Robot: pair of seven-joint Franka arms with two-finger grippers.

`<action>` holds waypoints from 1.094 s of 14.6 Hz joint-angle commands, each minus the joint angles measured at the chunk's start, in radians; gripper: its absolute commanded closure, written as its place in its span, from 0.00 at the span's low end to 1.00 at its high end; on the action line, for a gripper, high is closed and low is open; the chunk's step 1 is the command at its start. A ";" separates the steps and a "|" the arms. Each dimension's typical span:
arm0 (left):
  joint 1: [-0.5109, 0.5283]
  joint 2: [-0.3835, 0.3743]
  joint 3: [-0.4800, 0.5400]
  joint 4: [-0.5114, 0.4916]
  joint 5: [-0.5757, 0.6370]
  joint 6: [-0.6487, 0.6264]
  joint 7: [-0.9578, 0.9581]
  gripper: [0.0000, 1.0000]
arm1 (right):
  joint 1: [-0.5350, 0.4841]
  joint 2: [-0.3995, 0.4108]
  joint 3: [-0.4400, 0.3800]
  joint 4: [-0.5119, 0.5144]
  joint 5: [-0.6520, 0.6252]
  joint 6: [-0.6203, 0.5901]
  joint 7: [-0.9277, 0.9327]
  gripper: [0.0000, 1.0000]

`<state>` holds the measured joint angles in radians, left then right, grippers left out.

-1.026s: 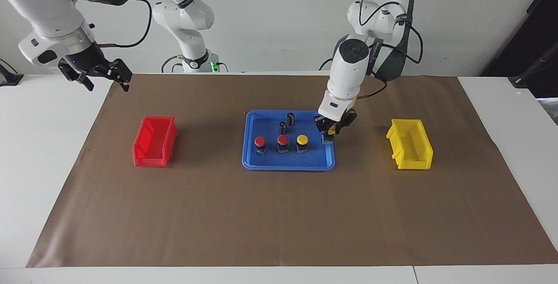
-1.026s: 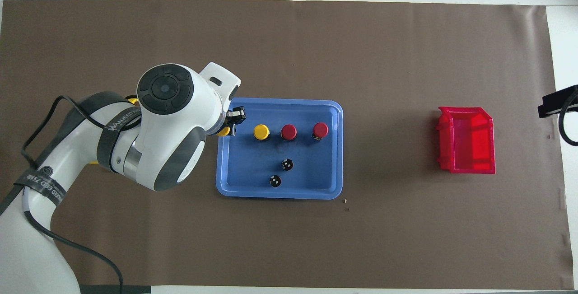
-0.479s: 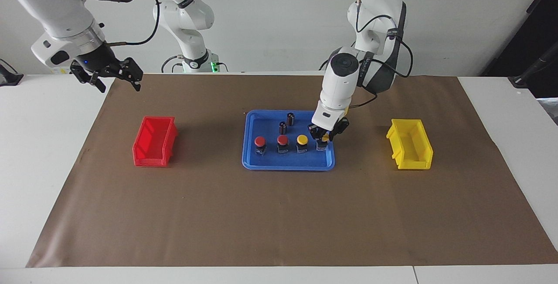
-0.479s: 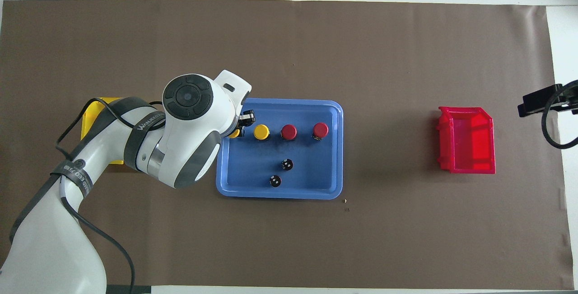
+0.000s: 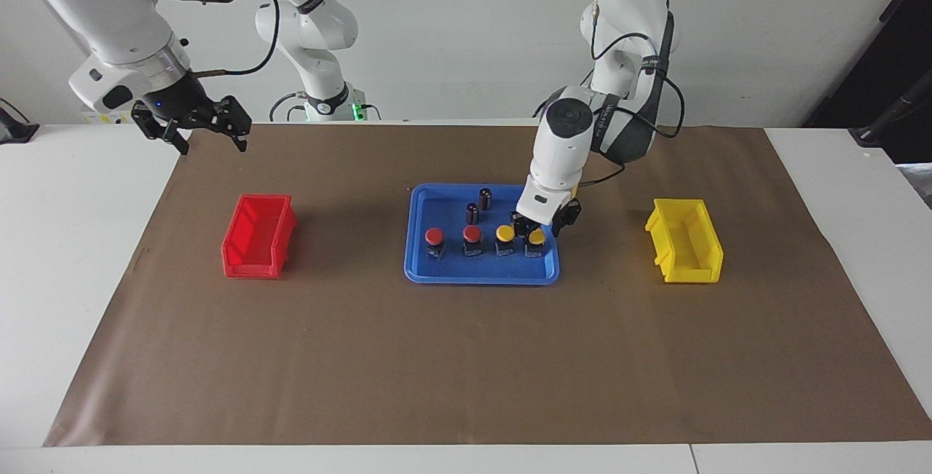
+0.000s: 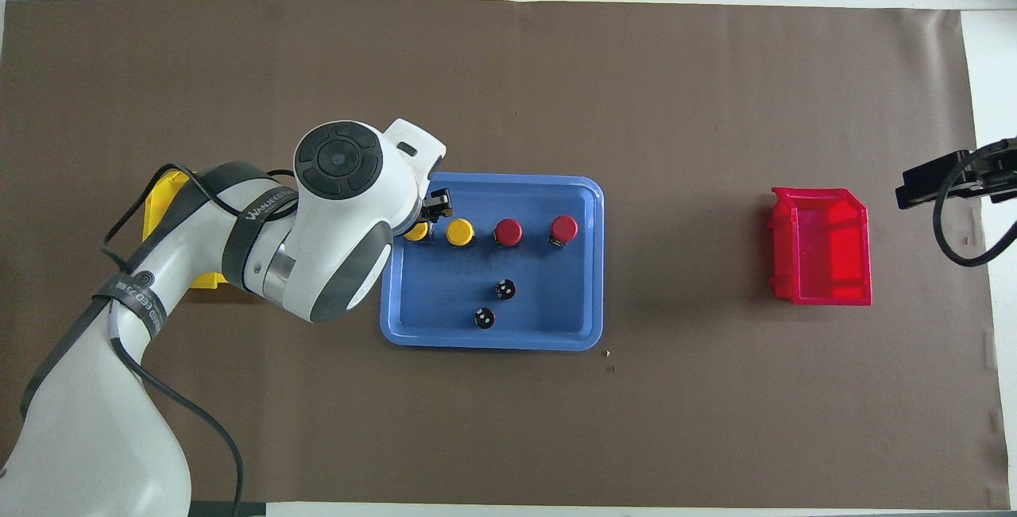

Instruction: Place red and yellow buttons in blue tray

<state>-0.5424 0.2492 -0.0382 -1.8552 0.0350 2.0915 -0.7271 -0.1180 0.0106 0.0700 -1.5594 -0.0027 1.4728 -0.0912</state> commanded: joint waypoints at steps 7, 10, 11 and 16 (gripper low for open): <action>0.269 -0.269 0.024 0.142 0.000 -0.460 0.548 0.00 | 0.001 -0.011 0.002 -0.002 0.004 -0.019 0.016 0.00; 0.415 -0.330 0.026 0.168 -0.017 -0.540 0.653 0.00 | 0.000 -0.007 0.002 0.002 -0.006 0.004 0.014 0.00; 0.448 -0.327 0.026 0.203 -0.017 -0.577 0.694 0.00 | 0.000 -0.007 0.002 0.001 -0.005 0.003 0.014 0.00; 0.512 -0.297 0.020 0.269 -0.061 -0.569 0.850 0.00 | 0.001 -0.007 0.002 0.002 -0.005 0.004 0.014 0.00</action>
<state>-0.0445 -0.0808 -0.0017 -1.6246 -0.0037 1.5149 0.1026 -0.1123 0.0086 0.0684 -1.5589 -0.0044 1.4704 -0.0906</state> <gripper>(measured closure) 0.000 0.000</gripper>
